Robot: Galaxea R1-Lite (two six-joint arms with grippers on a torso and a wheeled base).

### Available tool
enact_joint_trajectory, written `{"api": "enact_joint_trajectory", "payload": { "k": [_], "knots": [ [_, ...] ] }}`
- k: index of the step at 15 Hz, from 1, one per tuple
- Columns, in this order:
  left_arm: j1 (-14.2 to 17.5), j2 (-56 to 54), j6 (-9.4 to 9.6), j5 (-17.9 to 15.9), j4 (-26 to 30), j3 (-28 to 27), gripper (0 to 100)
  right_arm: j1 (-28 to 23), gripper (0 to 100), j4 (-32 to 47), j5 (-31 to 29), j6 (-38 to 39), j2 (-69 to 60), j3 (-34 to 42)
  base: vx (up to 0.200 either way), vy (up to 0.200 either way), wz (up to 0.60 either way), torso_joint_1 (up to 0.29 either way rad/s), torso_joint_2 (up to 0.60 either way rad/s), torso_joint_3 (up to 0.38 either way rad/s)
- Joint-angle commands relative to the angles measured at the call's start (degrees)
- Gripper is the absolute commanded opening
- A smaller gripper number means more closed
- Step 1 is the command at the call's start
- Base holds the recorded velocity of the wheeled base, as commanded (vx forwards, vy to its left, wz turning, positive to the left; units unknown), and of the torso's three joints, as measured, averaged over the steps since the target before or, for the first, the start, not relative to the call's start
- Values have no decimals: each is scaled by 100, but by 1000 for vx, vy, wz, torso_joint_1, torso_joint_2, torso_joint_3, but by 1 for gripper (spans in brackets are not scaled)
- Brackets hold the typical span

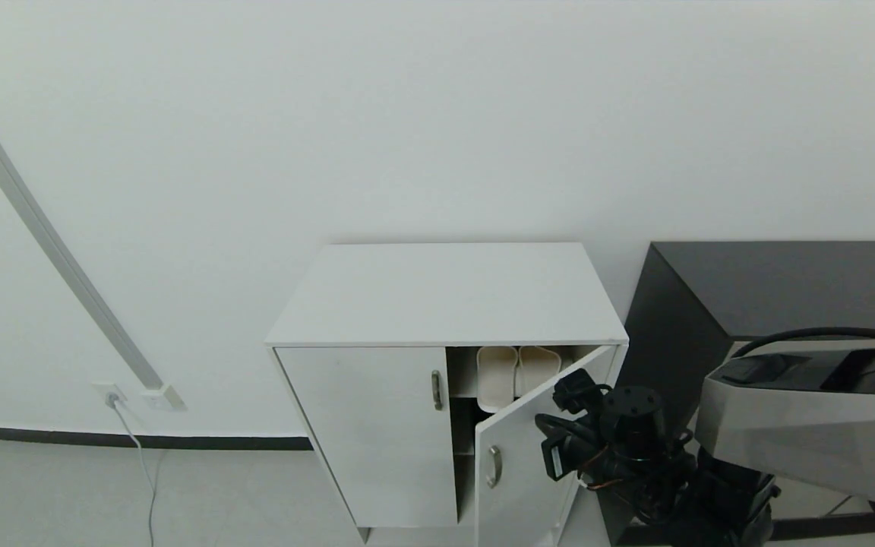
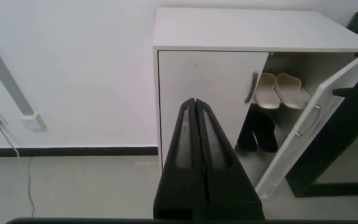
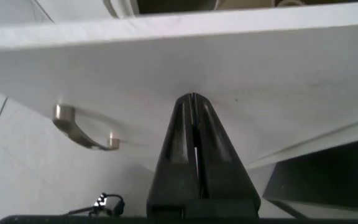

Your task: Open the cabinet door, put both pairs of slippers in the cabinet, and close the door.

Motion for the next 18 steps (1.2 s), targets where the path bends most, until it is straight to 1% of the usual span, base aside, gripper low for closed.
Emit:
{"api": "enact_joint_trajectory", "payload": {
  "k": [1,5,8,13,18],
  "knots": [
    [0,-1,-2,1,6,2,0,-55,0,40,1,0,223,-316,0,0,0,0,0,0],
    [0,-1,7,10,-2,2,0,-72,0,541,1,0,258,-888,0,0,0,0,0,0],
    [0,-1,-2,10,-2,2,0,-99,0,708,1,0,390,-1283,0,0,0,0,0,0],
    [0,-1,7,10,-2,2,0,-231,0,752,1,9,592,-1679,0,0,0,0,0,0],
    [0,-1,7,10,-2,2,0,-389,0,822,1,26,654,-1907,0,0,0,0,0,0]
  ]
}}
